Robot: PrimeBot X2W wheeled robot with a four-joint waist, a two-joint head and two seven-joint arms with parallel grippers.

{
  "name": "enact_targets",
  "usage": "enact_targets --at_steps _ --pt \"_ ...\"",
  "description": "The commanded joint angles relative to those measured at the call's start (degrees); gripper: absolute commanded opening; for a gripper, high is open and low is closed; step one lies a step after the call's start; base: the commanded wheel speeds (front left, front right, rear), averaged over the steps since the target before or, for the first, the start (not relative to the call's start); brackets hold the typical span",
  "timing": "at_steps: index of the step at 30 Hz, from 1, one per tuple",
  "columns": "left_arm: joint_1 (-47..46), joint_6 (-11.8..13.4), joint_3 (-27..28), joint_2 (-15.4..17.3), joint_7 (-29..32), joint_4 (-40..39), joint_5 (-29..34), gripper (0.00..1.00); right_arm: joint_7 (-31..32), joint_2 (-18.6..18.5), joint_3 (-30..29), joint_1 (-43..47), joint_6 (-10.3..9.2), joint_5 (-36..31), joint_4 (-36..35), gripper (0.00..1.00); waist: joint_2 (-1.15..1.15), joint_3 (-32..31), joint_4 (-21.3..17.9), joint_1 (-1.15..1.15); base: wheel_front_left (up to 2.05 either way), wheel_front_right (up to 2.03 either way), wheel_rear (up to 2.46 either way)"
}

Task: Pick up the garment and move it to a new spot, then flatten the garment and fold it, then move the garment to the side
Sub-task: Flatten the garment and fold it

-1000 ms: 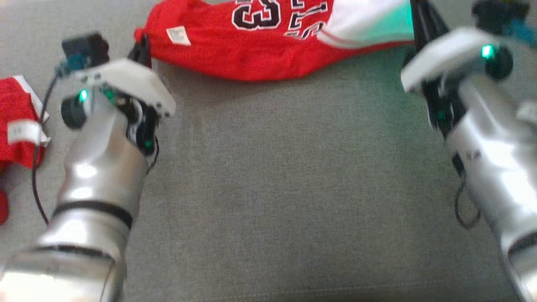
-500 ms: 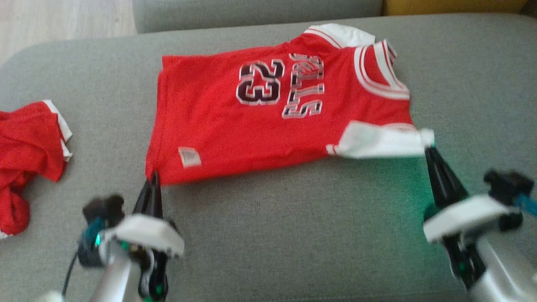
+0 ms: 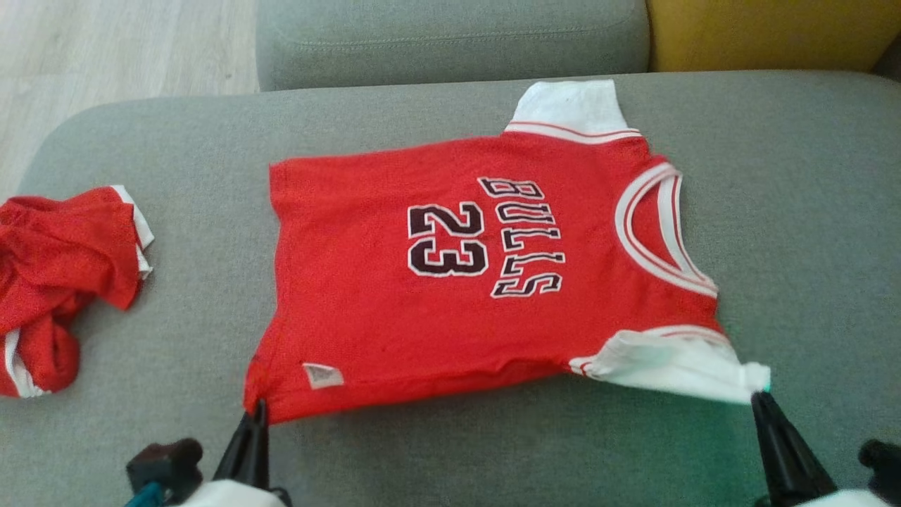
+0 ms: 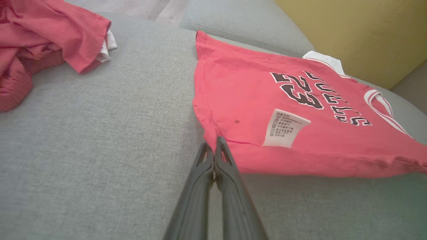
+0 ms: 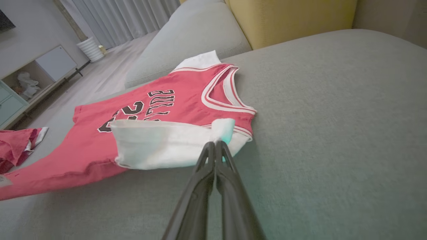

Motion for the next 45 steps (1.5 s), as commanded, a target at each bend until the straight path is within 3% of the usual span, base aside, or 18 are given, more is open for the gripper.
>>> enact_targets --at_steps 1,8,15,24,32,38,39,40,41,42,43,45 --pt "-0.80 0.65 2.71 1.00 0.36 -3.02 0.18 0.00 0.74 -0.52 0.59 -0.22 0.43 -0.50 -3.51 0.00 0.00 -0.16 0.02 0.01 0.00 0.00 0.00" --pt "-0.07 1.21 3.61 3.30 2.99 -6.23 0.42 0.00 2.97 0.50 0.41 2.05 0.43 -0.65 -7.28 0.00 0.00 -0.10 -0.30 0.01 0.00 0.00 0.00" --pt "-5.84 -0.19 3.43 4.90 7.55 -3.08 -0.89 0.00 2.46 -0.96 2.16 -6.44 0.43 -1.18 -4.94 0.00 0.00 1.87 -1.34 0.01 0.00 0.00 0.00" --pt "-16.04 -1.74 4.10 4.95 13.77 2.79 -5.06 0.00 0.39 -8.25 7.38 -24.44 0.43 -0.12 7.51 0.00 0.00 5.84 -2.25 0.01 0.00 0.00 0.00" --pt "-25.23 -3.63 5.12 4.80 13.48 10.11 -7.45 0.00 -5.07 -12.67 13.01 -37.72 0.43 2.88 23.16 0.00 0.00 9.81 -1.59 0.01 0.00 0.00 0.00" --pt "-28.29 -5.52 4.37 3.91 11.31 16.91 -8.16 0.00 -7.60 -13.82 17.51 -42.76 0.43 5.11 33.44 0.00 0.00 11.54 -1.27 0.01 0.00 0.00 0.00" --pt "-28.41 -5.78 4.20 3.72 10.96 18.04 -8.26 0.00 -8.01 -13.67 18.42 -43.36 0.43 5.53 34.57 0.34 0.00 11.74 -1.27 0.01 0.00 0.00 0.00" --pt "-28.39 -6.01 4.05 3.50 10.62 19.05 -8.39 0.00 -8.39 -13.54 19.34 -43.83 0.43 5.88 35.64 0.90 0.00 11.84 -1.33 0.01 0.00 0.00 0.00" --pt "-28.28 -6.13 3.96 3.28 10.05 19.86 -8.43 0.34 -8.76 -13.48 20.21 -44.20 0.43 6.03 36.62 1.00 0.00 11.89 -1.40 0.01 0.00 0.00 0.00" --pt "-28.02 -6.18 3.87 3.08 9.35 20.48 -8.38 0.93 -9.40 -13.33 20.91 -44.49 0.43 6.21 37.36 1.00 0.00 11.90 -1.49 0.01 0.00 0.00 0.00" --pt "-27.68 -6.02 3.91 2.88 8.33 20.94 -8.21 1.00 -10.01 -13.24 21.50 -44.67 0.43 6.27 38.03 1.00 0.00 11.83 -1.57 0.01 0.00 0.00 0.00" --pt "-26.78 -5.40 3.77 2.74 5.66 21.37 -7.09 1.00 -11.95 -13.03 21.93 -44.80 0.43 6.11 38.64 1.00 0.00 11.55 -1.68 0.01 0.00 0.00 0.00"
